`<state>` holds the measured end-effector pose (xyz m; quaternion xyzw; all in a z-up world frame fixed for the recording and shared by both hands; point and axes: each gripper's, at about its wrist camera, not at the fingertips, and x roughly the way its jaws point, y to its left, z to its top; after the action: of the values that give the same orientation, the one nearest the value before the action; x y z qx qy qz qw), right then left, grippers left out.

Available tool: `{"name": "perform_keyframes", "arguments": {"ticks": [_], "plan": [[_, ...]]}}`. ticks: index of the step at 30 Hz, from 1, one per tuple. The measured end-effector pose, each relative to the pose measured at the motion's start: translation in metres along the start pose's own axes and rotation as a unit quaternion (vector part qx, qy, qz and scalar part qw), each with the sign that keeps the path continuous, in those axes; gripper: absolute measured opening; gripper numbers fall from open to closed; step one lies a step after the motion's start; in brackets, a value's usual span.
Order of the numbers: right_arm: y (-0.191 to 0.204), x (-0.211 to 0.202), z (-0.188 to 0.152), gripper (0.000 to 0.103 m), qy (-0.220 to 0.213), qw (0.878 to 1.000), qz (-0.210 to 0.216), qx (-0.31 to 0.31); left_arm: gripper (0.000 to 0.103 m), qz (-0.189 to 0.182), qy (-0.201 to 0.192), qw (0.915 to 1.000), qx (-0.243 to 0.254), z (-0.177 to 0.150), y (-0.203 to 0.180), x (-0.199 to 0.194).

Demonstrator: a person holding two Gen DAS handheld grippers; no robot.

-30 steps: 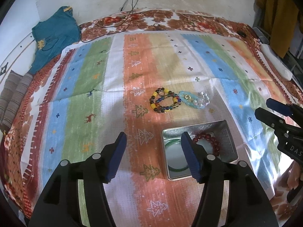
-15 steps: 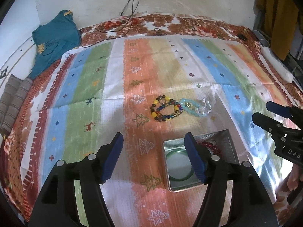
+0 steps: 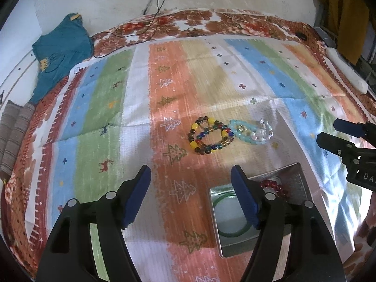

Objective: Organize jewelry
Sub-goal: 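Move both open tools from the tin back toward the remaining bracelets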

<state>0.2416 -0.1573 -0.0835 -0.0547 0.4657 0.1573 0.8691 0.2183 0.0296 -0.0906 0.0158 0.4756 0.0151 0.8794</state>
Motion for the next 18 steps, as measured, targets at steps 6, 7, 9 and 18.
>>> {"name": "perform_keyframes", "arguments": {"ticks": [6, 7, 9, 18], "plan": [[-0.006, 0.009, 0.005, 0.068, 0.004, 1.000, 0.003, 0.018, 0.071, -0.007, 0.016, 0.9998, 0.003, 0.006, -0.002, 0.018], [-0.007, 0.010, 0.007, 0.068, 0.004, 1.000, 0.003, 0.020, 0.071, -0.007, 0.019, 0.9998, 0.004, 0.007, -0.003, 0.020], [-0.008, 0.015, 0.010, 0.068, 0.010, 1.000, 0.008, 0.020, 0.071, -0.012, 0.025, 0.9996, 0.004, 0.008, -0.003, 0.026], [-0.012, 0.038, 0.013, 0.068, 0.031, 0.999, 0.001, 0.025, 0.072, -0.024, 0.041, 0.9988, 0.009, 0.014, -0.004, 0.046]]}}
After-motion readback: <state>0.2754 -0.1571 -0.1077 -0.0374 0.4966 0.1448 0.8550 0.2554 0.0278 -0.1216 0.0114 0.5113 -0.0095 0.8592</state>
